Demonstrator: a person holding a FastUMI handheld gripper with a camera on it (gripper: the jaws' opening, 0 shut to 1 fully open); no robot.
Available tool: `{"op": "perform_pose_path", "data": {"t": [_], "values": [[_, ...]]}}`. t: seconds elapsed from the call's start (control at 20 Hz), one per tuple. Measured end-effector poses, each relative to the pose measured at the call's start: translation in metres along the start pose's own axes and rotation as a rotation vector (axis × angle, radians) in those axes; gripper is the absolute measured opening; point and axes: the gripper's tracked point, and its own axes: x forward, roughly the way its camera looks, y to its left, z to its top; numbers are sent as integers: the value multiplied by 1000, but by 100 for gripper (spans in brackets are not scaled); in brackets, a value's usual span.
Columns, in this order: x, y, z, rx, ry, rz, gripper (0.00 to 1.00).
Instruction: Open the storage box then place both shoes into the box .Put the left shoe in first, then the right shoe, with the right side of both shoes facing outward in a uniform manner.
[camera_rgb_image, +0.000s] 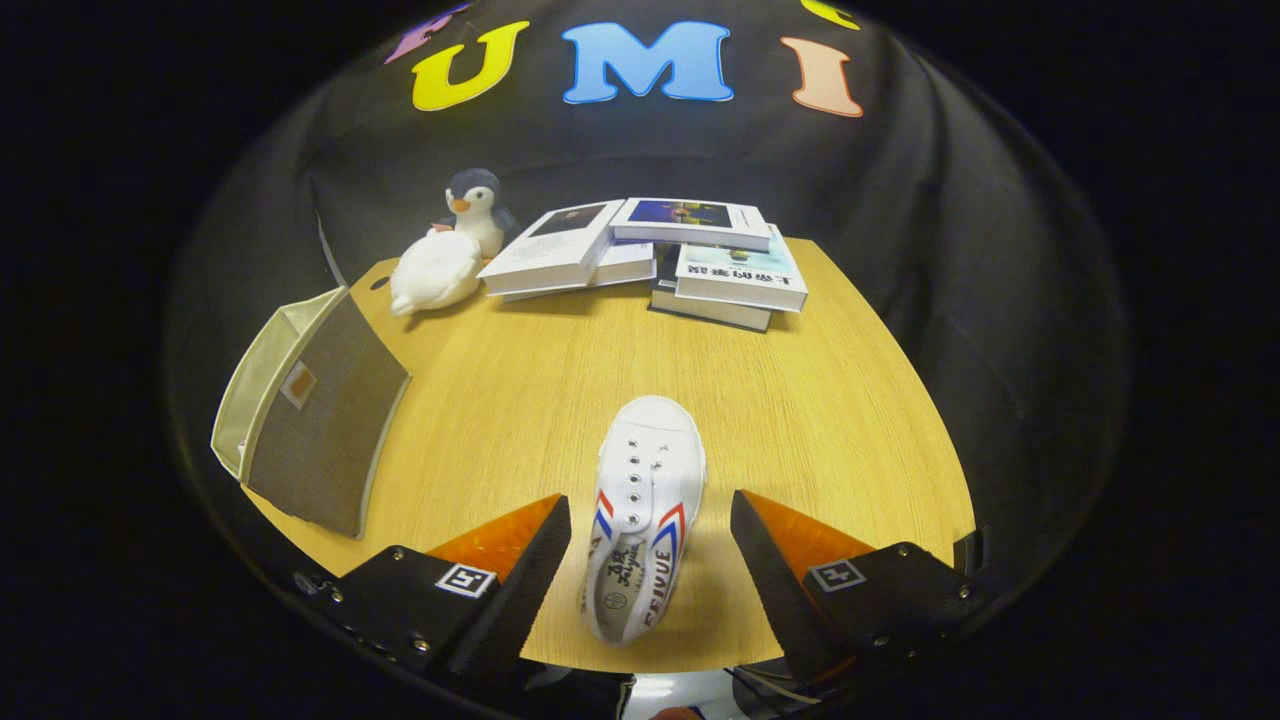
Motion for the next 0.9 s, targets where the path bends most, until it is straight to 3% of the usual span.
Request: {"op": "perform_pose_path", "data": {"t": [0.4, 0.75, 0.85, 0.9], "values": [[29, -21, -47, -49, 142, -39, 98], [48, -17, -53, -47, 193, -43, 98], [51, -12, -54, -35, 200, -27, 95], [52, -9, -55, -32, 203, -17, 79]]}}
